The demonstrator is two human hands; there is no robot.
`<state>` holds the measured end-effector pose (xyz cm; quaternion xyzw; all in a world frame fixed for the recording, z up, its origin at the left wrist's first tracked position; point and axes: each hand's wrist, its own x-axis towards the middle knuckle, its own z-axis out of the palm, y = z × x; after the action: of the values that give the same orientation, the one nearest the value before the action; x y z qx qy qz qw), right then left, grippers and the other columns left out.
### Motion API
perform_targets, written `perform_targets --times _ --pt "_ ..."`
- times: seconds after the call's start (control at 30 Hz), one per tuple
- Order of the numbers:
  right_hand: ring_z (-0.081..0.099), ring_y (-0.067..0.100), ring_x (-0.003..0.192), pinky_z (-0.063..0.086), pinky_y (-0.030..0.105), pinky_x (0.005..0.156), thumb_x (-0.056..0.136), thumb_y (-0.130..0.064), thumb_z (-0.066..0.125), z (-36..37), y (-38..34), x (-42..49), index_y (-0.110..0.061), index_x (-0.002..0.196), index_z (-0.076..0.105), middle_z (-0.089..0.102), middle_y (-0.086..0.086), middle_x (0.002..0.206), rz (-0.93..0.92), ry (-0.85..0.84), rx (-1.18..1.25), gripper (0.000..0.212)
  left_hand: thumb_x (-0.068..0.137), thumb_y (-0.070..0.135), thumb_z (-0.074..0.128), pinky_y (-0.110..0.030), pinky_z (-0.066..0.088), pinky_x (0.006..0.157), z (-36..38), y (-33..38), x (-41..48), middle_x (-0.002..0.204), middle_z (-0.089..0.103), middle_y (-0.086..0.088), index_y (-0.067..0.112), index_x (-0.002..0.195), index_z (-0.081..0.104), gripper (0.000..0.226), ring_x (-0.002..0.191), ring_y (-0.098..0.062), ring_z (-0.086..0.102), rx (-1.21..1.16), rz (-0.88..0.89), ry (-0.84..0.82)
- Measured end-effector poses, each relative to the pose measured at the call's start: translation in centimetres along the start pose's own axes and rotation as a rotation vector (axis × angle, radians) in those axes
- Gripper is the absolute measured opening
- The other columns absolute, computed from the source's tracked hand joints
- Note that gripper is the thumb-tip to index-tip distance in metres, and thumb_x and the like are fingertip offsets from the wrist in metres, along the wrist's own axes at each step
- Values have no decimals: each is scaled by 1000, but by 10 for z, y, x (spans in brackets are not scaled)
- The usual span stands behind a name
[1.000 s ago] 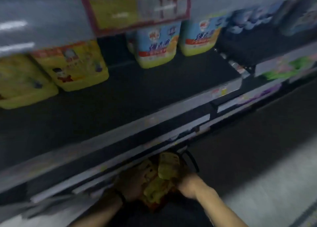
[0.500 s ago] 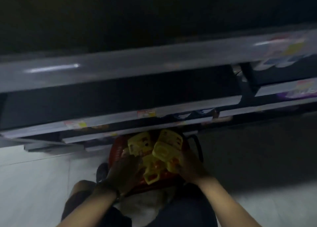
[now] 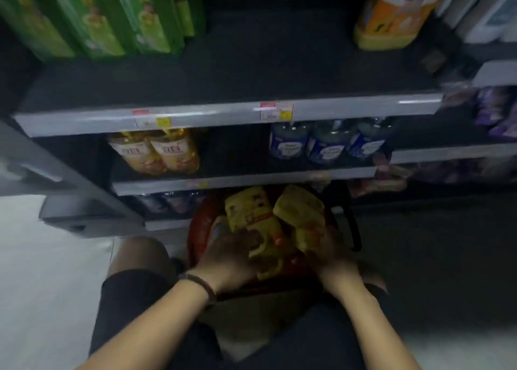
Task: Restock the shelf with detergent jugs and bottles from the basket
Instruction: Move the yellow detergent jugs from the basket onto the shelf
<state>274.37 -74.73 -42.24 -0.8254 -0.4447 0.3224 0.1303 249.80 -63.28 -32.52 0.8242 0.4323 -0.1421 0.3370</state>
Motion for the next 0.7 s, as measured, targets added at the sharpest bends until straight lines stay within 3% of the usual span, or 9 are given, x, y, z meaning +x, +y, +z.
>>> perform_targets --times 0.07,0.17,0.27,0.4,0.57,0.7 --pt "39 30 152 38 41 122 107 -54 50 -2 4 -6 -23 168 19 26 9 172 41 -41 -68 75 91 71 47 -44 35 120 -3 7 -9 154 46 4 41 149 43 66 143 -27 44 68 34 20" --pt "43 31 149 43 45 119 106 -53 53 -7 7 0 -26 168 19 27 11 171 82 -82 -103 76 100 56 55 -42 45 110 -1 0 9 153 45 1 39 152 39 57 136 -26 50 155 64 63" --pt "45 31 148 41 46 120 101 -57 60 -17 -1 13 -26 166 25 34 10 168 72 -74 -42 80 95 59 57 -47 51 104 -4 8 40 150 46 -1 46 151 33 62 131 -28 53 180 82 76" --pt "36 32 154 29 43 126 100 -50 63 -19 -3 24 -21 165 30 32 8 169 -27 -46 31 79 92 56 58 -55 48 107 5 10 89 161 33 -7 52 156 14 77 140 -37 46 291 72 23" --pt "40 30 151 34 43 124 102 -46 58 -9 -3 35 -27 158 43 35 7 166 -52 11 88 61 90 56 61 -57 54 95 20 12 137 163 32 -10 55 154 10 82 132 -40 53 380 26 -66" --pt "47 28 143 41 42 120 103 -43 56 -2 -1 36 -30 152 48 39 6 162 -60 39 113 51 101 48 57 -53 40 117 29 21 151 172 16 -12 37 163 20 72 154 -38 30 417 71 -94"
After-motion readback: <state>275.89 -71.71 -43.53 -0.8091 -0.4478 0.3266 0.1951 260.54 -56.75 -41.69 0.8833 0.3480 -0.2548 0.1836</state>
